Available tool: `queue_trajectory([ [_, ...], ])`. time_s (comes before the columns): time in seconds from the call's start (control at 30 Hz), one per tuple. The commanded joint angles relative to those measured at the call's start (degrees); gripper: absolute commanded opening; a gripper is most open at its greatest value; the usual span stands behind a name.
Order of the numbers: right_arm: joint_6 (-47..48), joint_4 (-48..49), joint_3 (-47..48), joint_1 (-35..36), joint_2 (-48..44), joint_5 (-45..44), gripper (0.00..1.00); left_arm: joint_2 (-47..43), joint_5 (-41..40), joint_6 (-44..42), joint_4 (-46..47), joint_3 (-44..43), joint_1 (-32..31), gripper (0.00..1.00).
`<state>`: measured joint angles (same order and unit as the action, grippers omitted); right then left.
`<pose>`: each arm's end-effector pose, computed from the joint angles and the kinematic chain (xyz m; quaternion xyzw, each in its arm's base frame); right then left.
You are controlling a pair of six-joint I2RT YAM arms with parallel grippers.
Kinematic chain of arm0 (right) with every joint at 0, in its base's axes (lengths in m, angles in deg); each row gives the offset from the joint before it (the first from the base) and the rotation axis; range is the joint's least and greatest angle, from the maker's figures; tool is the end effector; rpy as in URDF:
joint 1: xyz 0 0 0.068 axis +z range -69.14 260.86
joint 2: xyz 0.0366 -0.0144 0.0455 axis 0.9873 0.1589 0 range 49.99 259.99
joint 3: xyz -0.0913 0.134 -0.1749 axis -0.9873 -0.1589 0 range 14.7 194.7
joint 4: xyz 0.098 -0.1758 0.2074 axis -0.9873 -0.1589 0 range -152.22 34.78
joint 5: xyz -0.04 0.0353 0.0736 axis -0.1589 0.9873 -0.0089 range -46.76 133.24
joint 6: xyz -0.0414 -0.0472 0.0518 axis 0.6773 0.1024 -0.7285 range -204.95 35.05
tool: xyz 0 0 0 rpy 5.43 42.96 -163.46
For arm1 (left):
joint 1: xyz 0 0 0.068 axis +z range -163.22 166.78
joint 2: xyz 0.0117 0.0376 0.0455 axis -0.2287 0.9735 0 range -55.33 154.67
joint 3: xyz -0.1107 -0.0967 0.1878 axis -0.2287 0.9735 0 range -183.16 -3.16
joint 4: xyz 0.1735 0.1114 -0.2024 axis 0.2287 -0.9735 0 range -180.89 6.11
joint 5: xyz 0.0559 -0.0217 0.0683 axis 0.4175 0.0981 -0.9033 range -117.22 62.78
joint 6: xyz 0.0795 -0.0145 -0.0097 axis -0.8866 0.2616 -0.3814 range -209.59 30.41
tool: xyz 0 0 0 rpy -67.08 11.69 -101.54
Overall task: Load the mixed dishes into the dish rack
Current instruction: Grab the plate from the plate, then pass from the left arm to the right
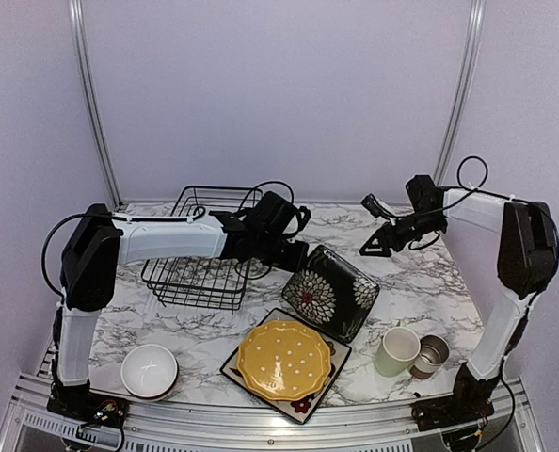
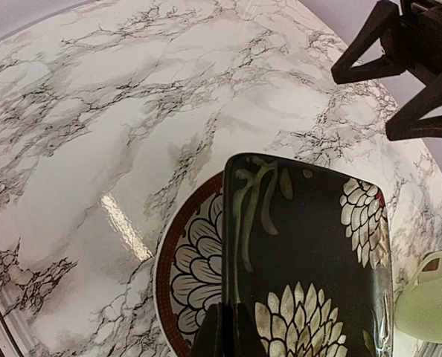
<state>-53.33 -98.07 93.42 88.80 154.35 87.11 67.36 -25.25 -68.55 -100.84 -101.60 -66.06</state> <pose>0.3851 0.1031 0.1540 -0.3740 0.8339 0.3237 0.2447 0.3161 -0.4212 0.1525 0.2563 0.8738 -0.2607 0.3207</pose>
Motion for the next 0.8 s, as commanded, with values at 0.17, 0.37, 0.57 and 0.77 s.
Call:
queue_trajectory([
  [0.17,8.0,-9.6,8.6,5.4,8.6,2.7,0.66,-5.8,3.2,-5.1,9.9,3.2,-0.3,0.00],
  [0.37,9.8,-11.2,7.8,7.9,9.2,3.2,0.65,-6.9,4.1,-4.8,12.5,4.6,-0.3,0.00],
  [0.57,11.2,-12.3,6.9,8.0,9.7,6.8,0.49,-7.4,4.0,-5.6,14.1,5.5,-0.3,0.00],
  [0.77,11.9,-14.5,8.0,8.0,11.5,10.5,0.21,-7.0,3.7,-6.4,14.0,5.5,-0.3,0.00],
])
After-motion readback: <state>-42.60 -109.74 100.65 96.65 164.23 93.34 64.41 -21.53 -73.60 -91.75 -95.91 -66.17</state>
